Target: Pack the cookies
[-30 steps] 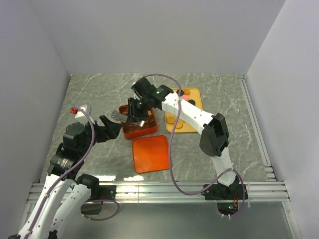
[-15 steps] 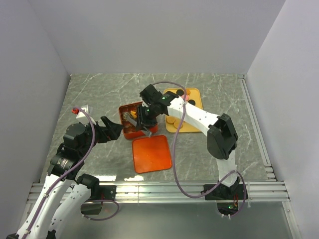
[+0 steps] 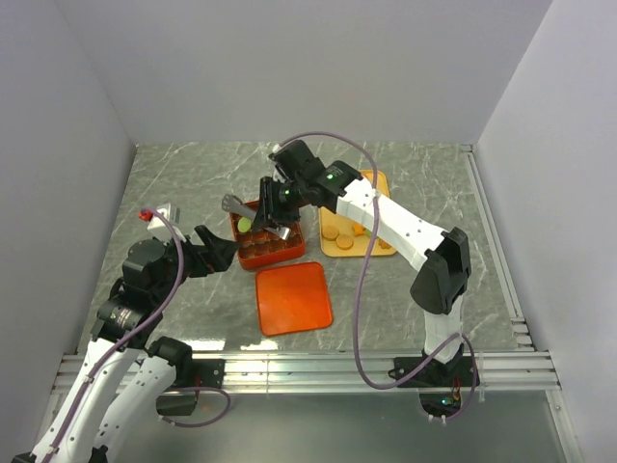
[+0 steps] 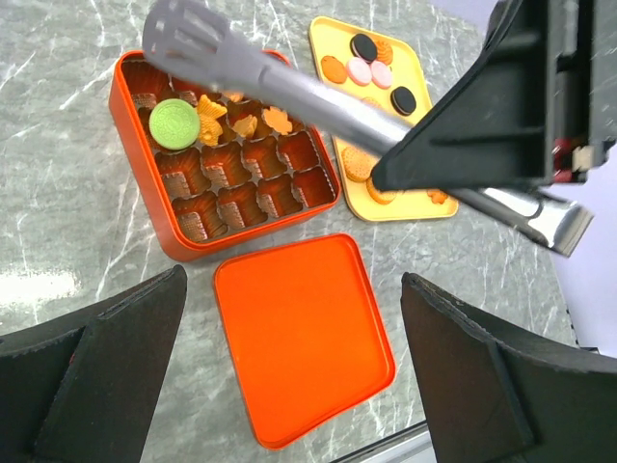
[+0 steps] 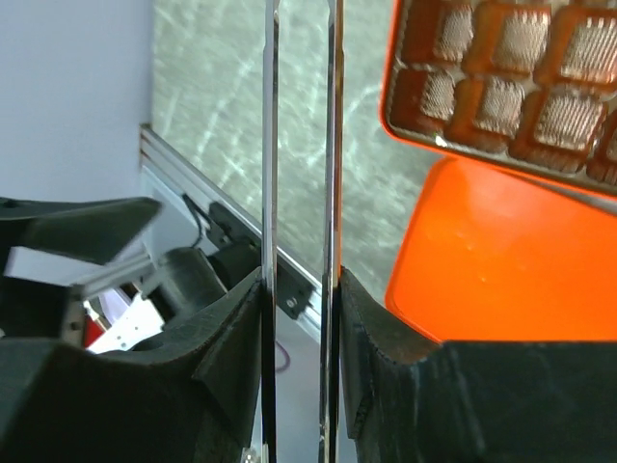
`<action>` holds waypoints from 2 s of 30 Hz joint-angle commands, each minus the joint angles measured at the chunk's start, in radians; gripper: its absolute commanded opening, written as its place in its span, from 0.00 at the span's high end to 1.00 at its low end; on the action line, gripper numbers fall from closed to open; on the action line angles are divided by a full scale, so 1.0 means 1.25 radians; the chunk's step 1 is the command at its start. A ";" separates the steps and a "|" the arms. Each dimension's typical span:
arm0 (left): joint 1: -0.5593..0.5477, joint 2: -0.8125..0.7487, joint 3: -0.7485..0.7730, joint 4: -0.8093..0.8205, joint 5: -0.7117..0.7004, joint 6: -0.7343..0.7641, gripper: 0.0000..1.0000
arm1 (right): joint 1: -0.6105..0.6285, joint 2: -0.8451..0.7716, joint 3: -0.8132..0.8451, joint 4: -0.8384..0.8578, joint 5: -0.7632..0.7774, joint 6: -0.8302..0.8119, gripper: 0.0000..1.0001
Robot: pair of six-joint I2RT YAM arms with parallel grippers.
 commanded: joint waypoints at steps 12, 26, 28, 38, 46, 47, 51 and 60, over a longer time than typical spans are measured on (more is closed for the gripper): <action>-0.013 -0.018 0.020 0.007 -0.016 -0.001 0.01 | -0.013 -0.012 -0.016 -0.093 0.174 -0.046 0.72; -0.015 -0.011 0.020 0.007 -0.021 -0.003 0.01 | -0.008 0.028 -0.038 -0.071 0.130 -0.048 0.73; -0.015 -0.011 0.020 0.007 -0.022 -0.003 0.01 | -0.003 0.040 -0.027 -0.070 0.119 -0.048 0.73; -0.015 -0.008 0.022 0.004 -0.027 -0.004 0.00 | 0.014 0.091 0.028 -0.073 0.090 -0.040 0.73; -0.015 -0.009 0.020 0.005 -0.026 -0.003 0.01 | 0.020 0.074 0.048 -0.087 0.089 -0.035 0.74; -0.015 -0.009 0.022 0.007 -0.026 -0.003 0.00 | 0.023 0.072 0.049 -0.087 0.089 -0.034 0.73; -0.015 -0.008 0.020 0.007 -0.026 -0.003 0.01 | 0.027 0.070 0.038 -0.078 0.083 -0.032 0.73; -0.015 -0.013 0.022 0.005 -0.028 -0.004 0.01 | 0.030 0.086 0.064 -0.096 0.092 -0.042 0.74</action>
